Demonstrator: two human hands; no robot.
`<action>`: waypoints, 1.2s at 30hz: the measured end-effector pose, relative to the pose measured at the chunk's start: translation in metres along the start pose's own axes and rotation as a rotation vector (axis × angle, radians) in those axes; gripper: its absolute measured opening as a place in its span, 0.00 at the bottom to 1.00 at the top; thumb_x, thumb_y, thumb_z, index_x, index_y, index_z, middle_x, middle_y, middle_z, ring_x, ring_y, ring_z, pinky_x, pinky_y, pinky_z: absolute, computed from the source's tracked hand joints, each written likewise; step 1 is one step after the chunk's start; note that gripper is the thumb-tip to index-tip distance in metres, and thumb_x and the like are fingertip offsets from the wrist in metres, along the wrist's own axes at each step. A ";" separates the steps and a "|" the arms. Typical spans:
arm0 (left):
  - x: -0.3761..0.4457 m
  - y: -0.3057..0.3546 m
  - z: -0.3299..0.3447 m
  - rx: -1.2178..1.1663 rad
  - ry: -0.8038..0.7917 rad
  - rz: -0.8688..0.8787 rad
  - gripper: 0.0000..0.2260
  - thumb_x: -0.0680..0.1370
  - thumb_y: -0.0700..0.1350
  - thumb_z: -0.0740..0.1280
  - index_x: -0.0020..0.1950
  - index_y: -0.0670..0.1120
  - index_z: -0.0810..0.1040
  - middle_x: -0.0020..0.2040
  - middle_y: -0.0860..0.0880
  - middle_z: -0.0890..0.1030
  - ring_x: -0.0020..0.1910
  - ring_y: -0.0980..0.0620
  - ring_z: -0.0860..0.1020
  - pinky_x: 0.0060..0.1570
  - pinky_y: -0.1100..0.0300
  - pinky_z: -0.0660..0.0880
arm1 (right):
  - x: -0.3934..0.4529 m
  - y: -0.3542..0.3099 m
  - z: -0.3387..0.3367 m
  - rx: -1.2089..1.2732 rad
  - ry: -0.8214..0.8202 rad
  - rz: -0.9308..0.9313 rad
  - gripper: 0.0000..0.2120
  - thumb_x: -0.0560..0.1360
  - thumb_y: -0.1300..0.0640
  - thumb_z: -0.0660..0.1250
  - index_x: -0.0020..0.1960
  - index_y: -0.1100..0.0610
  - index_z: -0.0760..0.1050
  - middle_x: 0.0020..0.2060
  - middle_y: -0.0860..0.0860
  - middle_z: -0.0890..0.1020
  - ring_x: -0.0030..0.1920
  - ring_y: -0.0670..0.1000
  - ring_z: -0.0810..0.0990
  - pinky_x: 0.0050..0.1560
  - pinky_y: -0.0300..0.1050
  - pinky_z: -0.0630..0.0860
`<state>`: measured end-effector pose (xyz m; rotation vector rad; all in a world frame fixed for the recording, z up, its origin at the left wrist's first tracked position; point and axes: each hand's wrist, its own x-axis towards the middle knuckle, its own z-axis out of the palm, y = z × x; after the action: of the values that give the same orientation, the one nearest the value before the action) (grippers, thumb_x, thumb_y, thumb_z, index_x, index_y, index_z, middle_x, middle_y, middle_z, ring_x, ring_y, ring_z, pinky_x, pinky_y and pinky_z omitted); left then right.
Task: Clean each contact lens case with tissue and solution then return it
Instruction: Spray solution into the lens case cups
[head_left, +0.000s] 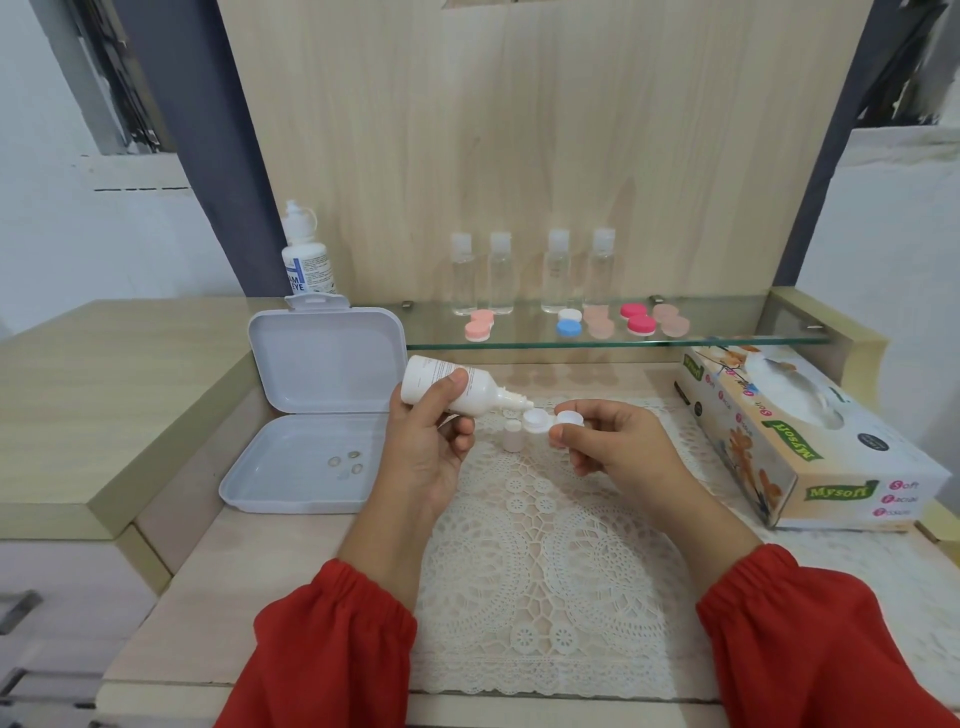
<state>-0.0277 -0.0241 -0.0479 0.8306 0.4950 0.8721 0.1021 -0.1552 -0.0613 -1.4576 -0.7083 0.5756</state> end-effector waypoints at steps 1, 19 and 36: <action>0.000 0.000 0.000 0.001 -0.002 0.001 0.12 0.73 0.41 0.71 0.53 0.48 0.72 0.40 0.46 0.78 0.25 0.56 0.70 0.21 0.66 0.67 | 0.000 0.000 0.000 0.000 -0.001 0.000 0.09 0.71 0.66 0.72 0.52 0.60 0.80 0.40 0.64 0.79 0.28 0.47 0.75 0.31 0.39 0.75; -0.001 0.001 0.001 0.015 0.001 0.022 0.10 0.73 0.41 0.71 0.50 0.49 0.72 0.39 0.47 0.78 0.25 0.56 0.70 0.21 0.66 0.67 | 0.000 0.001 0.000 0.005 -0.007 0.001 0.10 0.71 0.66 0.73 0.52 0.60 0.81 0.36 0.60 0.78 0.28 0.47 0.75 0.31 0.39 0.75; -0.003 0.002 0.002 0.017 0.005 0.023 0.10 0.74 0.40 0.70 0.50 0.49 0.71 0.37 0.48 0.78 0.24 0.56 0.70 0.21 0.66 0.67 | 0.001 0.000 0.000 0.003 -0.002 0.001 0.10 0.71 0.66 0.73 0.52 0.61 0.80 0.36 0.59 0.77 0.27 0.46 0.75 0.31 0.38 0.75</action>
<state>-0.0289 -0.0265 -0.0451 0.8510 0.4986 0.8929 0.1022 -0.1545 -0.0610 -1.4549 -0.7081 0.5783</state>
